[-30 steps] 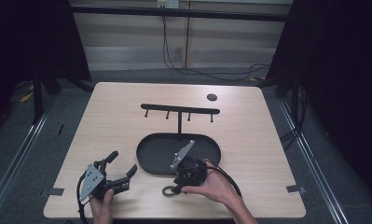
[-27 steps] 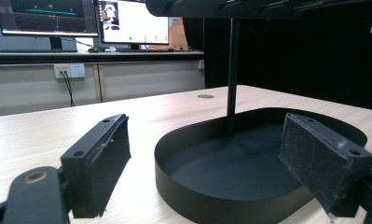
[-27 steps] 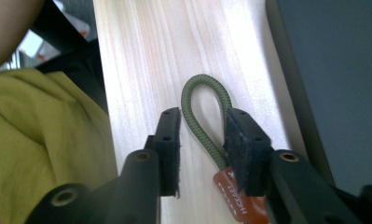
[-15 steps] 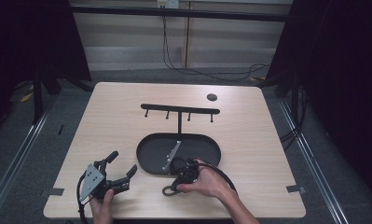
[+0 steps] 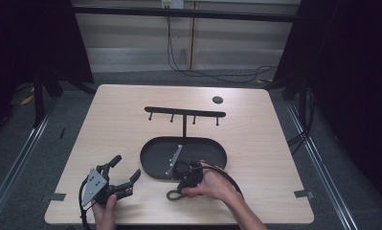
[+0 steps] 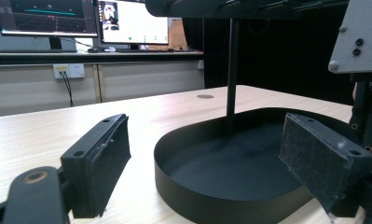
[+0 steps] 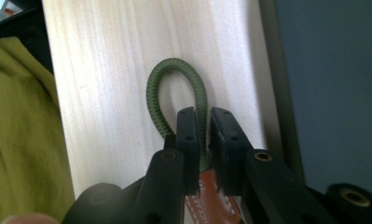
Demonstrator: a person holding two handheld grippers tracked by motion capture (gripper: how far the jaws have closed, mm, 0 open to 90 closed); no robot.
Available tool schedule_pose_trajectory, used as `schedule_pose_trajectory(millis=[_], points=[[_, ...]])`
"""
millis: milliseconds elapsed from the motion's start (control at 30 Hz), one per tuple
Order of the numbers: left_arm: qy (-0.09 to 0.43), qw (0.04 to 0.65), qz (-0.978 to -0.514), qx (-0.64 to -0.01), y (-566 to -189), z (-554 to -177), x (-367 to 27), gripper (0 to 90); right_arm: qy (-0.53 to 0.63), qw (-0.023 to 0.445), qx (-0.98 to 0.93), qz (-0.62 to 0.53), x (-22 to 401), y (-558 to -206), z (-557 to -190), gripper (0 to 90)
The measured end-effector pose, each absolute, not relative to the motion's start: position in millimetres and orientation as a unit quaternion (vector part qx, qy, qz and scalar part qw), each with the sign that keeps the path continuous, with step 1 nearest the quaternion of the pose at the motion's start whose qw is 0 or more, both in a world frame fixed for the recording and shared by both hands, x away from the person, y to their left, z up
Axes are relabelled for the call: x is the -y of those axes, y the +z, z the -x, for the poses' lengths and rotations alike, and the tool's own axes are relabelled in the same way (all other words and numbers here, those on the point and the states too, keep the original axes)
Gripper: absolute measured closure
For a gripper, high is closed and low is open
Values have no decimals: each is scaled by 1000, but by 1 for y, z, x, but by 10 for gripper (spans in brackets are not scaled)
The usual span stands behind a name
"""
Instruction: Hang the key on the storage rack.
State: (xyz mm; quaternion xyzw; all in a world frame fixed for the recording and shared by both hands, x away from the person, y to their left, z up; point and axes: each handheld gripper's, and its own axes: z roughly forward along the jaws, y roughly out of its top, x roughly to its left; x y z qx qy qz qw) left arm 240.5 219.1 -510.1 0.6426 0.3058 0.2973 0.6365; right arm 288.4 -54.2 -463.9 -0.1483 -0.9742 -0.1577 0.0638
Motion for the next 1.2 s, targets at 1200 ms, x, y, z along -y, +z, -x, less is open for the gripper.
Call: schedule_pose_trajectory(millis=[1200], points=[[298, 636, -643, -305, -510, -241, -219, 157, -151, 60, 974, 156, 53, -460, -285, 853]])
